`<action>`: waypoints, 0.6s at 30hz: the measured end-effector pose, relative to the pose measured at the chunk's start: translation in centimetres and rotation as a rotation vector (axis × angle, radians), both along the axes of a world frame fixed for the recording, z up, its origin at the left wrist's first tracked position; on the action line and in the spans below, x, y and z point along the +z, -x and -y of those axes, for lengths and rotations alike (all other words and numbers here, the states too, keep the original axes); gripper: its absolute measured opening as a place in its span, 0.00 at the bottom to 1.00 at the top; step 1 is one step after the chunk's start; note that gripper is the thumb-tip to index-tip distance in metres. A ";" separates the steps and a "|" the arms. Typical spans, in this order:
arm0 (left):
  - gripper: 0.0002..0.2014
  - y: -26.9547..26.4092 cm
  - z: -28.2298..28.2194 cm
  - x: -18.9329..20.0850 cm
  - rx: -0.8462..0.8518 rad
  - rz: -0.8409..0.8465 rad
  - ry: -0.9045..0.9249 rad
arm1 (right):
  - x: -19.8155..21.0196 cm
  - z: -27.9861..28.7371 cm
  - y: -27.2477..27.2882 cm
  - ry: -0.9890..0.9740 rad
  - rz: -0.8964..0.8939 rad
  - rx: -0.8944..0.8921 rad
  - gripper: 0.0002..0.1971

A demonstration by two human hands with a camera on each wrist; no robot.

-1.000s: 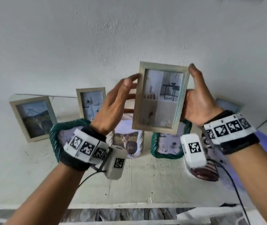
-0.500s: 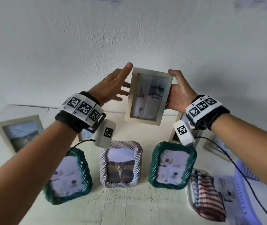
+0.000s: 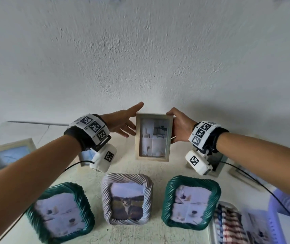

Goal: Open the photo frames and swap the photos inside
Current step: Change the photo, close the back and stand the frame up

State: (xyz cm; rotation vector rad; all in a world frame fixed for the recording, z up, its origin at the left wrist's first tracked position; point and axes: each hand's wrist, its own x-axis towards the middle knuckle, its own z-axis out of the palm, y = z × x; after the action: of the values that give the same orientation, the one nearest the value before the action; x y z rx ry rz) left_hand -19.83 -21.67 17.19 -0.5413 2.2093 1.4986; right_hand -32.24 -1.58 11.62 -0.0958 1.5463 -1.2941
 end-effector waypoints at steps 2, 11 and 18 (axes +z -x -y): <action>0.50 0.2 0.0 -0.7 0.011 0.012 -0.006 | -0.5 0.2 0.5 -0.022 0.011 0.001 0.20; 0.51 0.9 0.2 -3.5 -0.035 0.072 -0.038 | -3.3 0.4 1.3 -0.070 0.043 0.018 0.20; 0.52 1.6 0.8 -4.6 -0.053 0.073 -0.057 | -4.3 0.0 1.7 -0.084 0.014 -0.046 0.11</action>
State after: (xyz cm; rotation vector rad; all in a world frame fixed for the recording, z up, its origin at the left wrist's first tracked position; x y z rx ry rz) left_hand -21.39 -22.48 12.57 -0.5080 2.1028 1.4858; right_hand -33.92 -1.59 7.35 0.0021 1.5968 -1.2618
